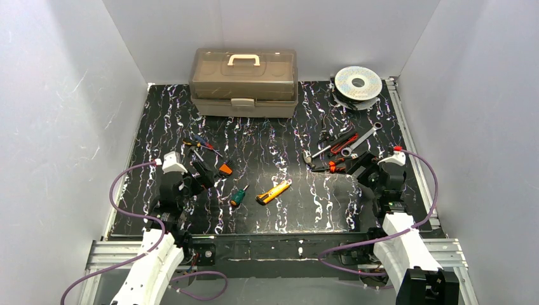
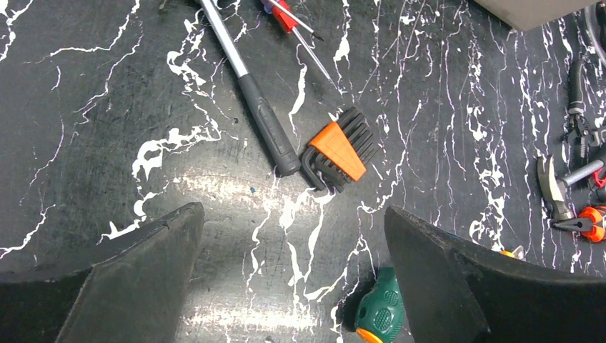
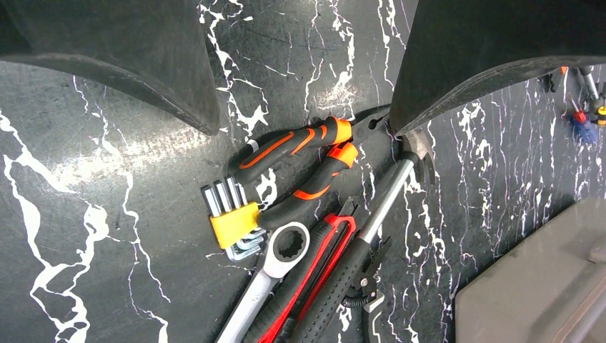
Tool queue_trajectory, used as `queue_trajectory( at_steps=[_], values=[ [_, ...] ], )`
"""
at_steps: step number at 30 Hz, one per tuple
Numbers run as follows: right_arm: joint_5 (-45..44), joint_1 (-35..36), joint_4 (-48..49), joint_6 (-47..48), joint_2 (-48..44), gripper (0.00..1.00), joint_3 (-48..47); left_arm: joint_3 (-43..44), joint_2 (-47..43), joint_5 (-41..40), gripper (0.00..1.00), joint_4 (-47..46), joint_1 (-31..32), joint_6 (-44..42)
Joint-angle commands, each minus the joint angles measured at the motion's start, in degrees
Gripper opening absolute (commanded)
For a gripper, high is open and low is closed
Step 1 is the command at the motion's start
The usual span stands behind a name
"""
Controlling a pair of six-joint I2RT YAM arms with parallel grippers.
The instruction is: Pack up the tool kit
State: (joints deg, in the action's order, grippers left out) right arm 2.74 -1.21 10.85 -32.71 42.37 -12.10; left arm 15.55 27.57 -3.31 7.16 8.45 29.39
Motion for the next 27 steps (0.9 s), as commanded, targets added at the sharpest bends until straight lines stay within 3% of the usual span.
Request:
queue_trajectory(
  at_steps=[1,13,16,20,27],
  values=[
    [-1.5,-0.1,1.0,-0.6,-0.3,0.96,-0.9,0.4,-0.1,-2.4,0.98,1.8,0.1,0.2],
    [-6.6,-0.1,-1.6,-5.2,0.1,0.99,-2.2,1.3,0.0,-2.4,0.98,3.0,0.1,0.8],
    [-6.5,-0.1,-1.4,-6.9,-0.2,0.99,-2.6,3.6,0.2,-3.3,0.98,5.9,0.1,6.4],
    [-3.4,-0.1,-2.0,-9.0,0.3,0.98,-5.7,9.0,3.8,-1.9,0.98,7.0,0.1,10.1],
    [2.6,-0.1,-5.2,-11.4,4.7,0.98,-14.6,22.9,14.8,-2.6,0.98,11.3,0.1,8.9]
  ],
)
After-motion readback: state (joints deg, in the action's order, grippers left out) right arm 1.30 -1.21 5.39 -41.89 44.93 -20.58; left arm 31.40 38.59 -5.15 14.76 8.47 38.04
